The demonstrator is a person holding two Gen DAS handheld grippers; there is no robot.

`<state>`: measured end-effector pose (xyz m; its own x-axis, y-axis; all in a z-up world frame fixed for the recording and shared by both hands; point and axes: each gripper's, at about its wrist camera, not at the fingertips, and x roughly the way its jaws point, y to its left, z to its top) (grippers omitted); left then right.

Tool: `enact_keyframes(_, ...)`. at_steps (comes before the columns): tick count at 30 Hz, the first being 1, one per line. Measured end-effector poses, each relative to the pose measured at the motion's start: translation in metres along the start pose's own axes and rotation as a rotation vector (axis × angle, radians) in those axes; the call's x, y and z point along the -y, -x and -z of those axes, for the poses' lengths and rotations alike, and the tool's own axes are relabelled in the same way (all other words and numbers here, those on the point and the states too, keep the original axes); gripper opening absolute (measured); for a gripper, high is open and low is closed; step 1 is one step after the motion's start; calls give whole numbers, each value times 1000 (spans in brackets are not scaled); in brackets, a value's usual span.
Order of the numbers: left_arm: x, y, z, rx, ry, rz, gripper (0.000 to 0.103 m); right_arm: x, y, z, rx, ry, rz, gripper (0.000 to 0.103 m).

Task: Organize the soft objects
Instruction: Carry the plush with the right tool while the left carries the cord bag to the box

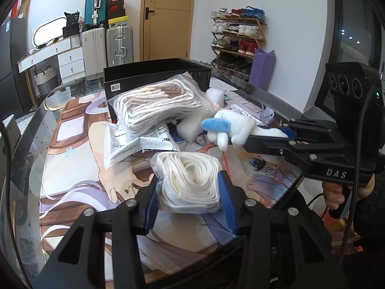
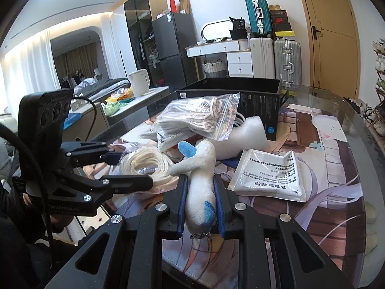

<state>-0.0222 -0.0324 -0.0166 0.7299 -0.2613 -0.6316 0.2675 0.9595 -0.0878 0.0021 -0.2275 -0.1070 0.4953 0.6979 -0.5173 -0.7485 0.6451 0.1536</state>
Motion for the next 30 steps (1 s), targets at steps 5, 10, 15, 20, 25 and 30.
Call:
enact_keyframes(5, 2, 9, -1, 21, 9, 20, 44, 2, 9, -4, 38, -11, -7, 21)
enact_keyframes(10, 1, 17, -6, 46, 25, 36, 44, 1, 20, -8, 79, -16, -5, 21)
enact_keyframes(15, 0, 26, -12, 70, 42, 62, 44, 2, 28, -13, 114, -25, -13, 21)
enact_keyframes(20, 1, 34, -20, 98, 49, 70, 44, 3, 37, -20, 150, -41, -17, 21)
enact_keyframes(25, 2, 42, -30, 139, 44, 72, 44, 3, 44, -28, 180, -36, -8, 21)
enact_keyframes(30, -3, 47, -44, 169, 38, 60, 44, 3, 48, -36, 196, -33, 2, 21)
